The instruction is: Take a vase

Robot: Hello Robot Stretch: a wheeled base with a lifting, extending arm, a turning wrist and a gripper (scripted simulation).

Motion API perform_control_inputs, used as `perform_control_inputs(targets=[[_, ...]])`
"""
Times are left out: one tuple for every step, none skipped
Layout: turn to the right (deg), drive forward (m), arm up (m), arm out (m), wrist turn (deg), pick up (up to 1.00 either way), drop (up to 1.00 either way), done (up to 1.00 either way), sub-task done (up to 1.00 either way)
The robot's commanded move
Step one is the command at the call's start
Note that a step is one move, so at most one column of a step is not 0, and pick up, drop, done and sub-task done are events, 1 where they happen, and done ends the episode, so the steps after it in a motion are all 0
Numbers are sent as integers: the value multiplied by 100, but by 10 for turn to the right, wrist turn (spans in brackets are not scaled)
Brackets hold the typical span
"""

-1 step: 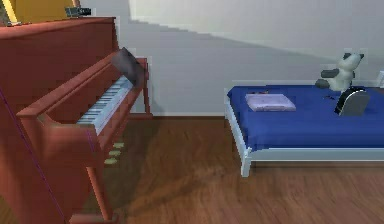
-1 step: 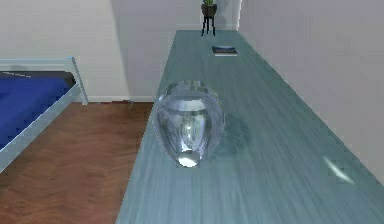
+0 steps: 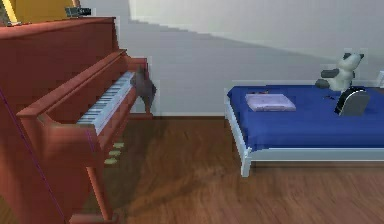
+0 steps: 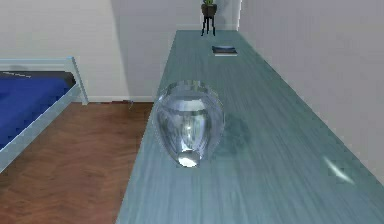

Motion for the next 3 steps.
perform_control_inputs(targets=[[0,0,38,0,0,0,0,0,0],[0,0,0,6,0,0,0,0,0],[0,0,0,0,450,0,0,0,0]])
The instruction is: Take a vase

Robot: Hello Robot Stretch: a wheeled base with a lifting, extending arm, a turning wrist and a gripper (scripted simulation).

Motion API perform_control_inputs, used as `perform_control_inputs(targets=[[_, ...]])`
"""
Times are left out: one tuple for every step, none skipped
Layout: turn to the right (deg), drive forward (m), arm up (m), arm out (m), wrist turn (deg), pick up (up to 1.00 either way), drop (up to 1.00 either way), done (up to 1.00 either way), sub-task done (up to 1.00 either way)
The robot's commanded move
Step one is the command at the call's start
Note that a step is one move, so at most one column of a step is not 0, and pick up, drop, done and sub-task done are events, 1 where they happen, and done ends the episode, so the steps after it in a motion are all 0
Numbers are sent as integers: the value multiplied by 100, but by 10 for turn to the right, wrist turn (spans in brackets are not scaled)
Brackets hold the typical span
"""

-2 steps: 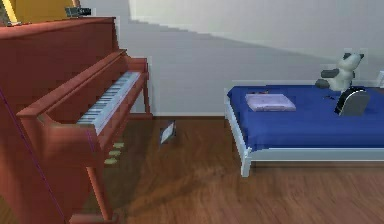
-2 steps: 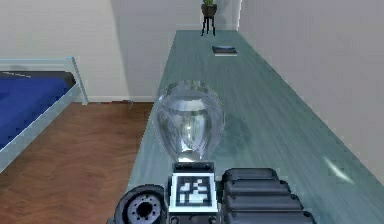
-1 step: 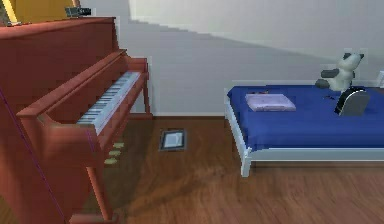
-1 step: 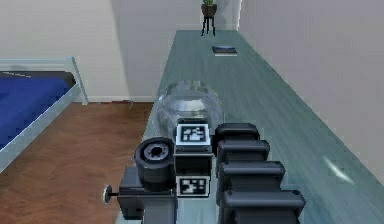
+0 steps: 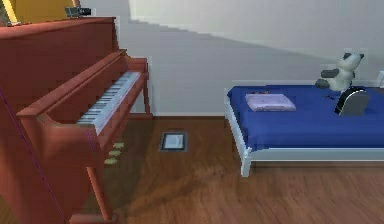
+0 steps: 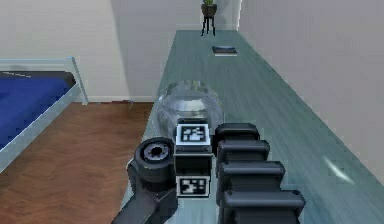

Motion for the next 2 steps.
perform_control_inputs(targets=[[0,0,0,0,450,0,0,0,0],[0,0,0,0,450,0,0,0,0]])
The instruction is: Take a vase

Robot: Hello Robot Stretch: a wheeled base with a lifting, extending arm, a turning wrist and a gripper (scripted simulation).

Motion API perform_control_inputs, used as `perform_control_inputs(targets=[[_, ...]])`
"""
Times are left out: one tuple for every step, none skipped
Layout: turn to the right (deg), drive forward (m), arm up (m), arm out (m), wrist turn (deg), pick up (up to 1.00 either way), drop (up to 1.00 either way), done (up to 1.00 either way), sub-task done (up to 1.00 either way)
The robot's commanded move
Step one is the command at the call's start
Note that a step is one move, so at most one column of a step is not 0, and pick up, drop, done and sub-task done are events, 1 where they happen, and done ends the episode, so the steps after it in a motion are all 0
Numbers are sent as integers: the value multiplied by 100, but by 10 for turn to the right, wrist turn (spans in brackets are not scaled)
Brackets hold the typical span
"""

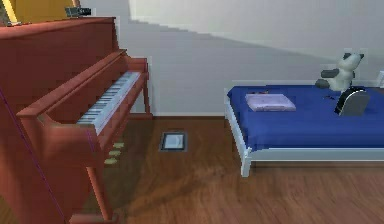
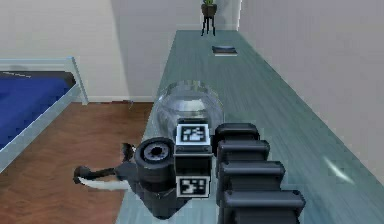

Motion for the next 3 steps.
perform_control_inputs(targets=[[0,0,0,0,390,0,0,0,0],[0,0,0,0,0,100,0,0,0],[0,0,0,0,0,0,0,100,0]])
